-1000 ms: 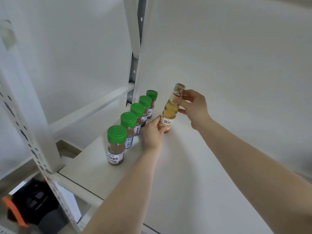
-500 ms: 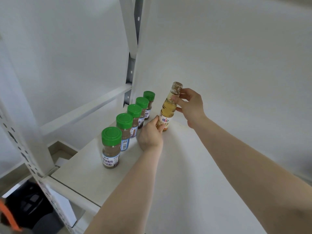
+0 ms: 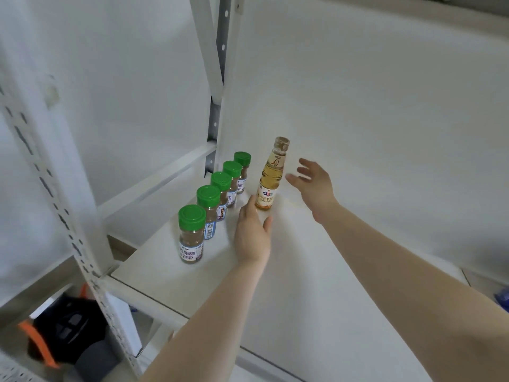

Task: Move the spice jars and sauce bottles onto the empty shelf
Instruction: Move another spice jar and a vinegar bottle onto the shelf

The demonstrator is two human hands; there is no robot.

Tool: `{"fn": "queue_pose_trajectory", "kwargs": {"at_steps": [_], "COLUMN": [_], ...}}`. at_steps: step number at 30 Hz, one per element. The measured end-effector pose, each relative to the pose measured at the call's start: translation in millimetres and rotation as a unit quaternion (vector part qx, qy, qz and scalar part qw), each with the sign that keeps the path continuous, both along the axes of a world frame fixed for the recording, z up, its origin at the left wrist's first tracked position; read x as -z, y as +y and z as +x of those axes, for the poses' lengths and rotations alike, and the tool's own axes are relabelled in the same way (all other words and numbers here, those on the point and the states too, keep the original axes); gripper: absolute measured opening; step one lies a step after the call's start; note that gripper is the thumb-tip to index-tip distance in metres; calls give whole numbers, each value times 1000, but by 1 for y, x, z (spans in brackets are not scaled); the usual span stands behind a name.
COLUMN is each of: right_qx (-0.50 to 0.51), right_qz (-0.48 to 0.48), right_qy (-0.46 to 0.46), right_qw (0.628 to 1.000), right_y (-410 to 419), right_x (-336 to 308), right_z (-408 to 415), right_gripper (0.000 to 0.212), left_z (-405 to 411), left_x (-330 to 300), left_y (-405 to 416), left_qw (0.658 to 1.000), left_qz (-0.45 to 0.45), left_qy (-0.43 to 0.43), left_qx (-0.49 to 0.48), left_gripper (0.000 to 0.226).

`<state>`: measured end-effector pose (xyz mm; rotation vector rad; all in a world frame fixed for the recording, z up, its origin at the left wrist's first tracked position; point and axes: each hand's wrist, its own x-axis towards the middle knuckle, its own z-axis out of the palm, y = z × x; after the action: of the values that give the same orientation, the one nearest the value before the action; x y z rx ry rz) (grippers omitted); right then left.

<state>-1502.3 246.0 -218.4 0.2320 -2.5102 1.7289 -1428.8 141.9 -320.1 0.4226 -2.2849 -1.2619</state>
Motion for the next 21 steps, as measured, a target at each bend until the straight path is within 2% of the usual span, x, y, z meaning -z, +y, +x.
{"fn": "queue_pose_trajectory", "kwargs": {"at_steps": [5, 10, 15, 21], "right_qx": [3, -47, -102, -197], "right_qz": [116, 282, 302, 301], "right_qy": [-29, -27, -3, 12], "right_qw": [993, 958, 948, 933], "right_y": [29, 44, 32, -17], "right_x": [-5, -11, -7, 3], "right_z": [69, 179, 292, 393], "right_gripper": [52, 52, 52, 54], "left_z": [70, 161, 278, 405], "left_x": [-21, -59, -71, -75], "left_y": [2, -10, -31, -70], "left_qw": [996, 988, 978, 976], "left_qz": [-64, -110, -157, -164], "left_qy": [-48, -60, -77, -132], "left_qx": [44, 93, 118, 53], "left_gripper": [57, 58, 57, 54]}}
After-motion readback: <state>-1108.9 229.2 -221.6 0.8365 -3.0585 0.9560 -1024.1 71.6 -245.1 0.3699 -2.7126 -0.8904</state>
